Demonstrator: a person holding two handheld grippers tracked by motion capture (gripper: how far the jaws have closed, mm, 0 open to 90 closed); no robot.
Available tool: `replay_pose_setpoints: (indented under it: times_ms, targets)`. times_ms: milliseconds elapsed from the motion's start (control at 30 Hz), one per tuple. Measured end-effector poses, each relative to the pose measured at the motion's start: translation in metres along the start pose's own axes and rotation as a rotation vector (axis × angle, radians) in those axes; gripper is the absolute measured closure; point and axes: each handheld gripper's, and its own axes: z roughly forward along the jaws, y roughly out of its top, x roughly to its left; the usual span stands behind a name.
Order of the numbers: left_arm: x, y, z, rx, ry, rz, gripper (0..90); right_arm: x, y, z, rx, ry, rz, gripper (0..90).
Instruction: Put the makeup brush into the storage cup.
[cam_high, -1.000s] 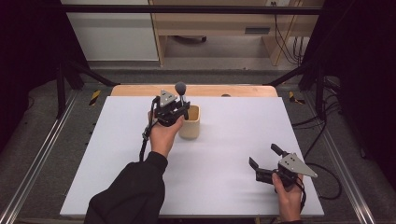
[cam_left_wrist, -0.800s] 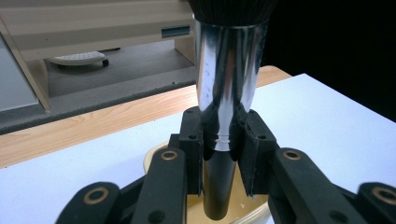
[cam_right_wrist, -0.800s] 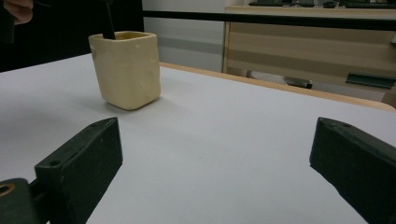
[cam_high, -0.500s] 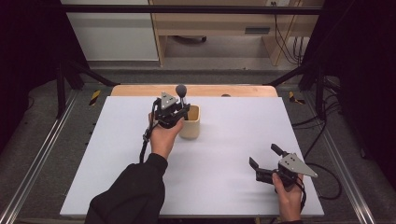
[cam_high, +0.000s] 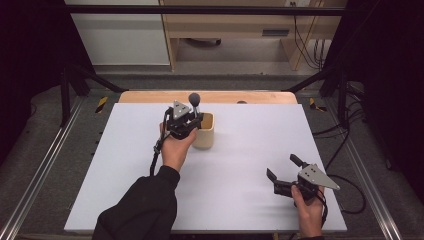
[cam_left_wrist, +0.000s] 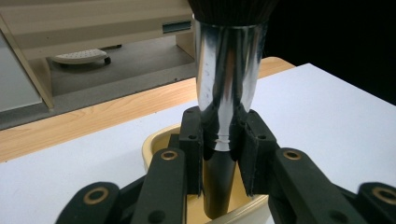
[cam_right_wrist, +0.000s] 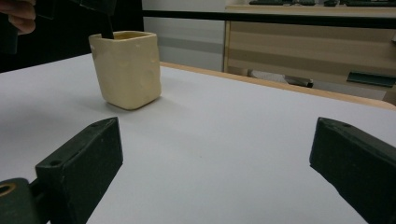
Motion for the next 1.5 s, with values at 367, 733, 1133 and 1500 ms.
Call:
replay_pose_setpoints:
  times_ms: [367, 733, 1133, 1500]
  targets:
    - [-0.003, -0.004, 0.002, -0.012, -0.021, 0.014, 71.4, 0.0, 0.0, 0.0, 0.003, 0.002, 0.002, 2.8]
    - [0.004, 0.006, -0.029, -0.12, 0.016, 0.061, 17.1, 0.001, 0.0, 0.0, 0.002, -0.001, 0.006, 2.8]
    - [0.0, 0.004, -0.044, -0.129, -0.083, 0.082, 4.6, 0.002, 0.0, 0.0, 0.009, -0.001, -0.004, 2.7]
    - [-0.003, -0.007, -0.06, -0.131, -0.15, 0.082, 2.4, 0.002, 0.0, 0.001, 0.011, -0.005, -0.012, 2.7]
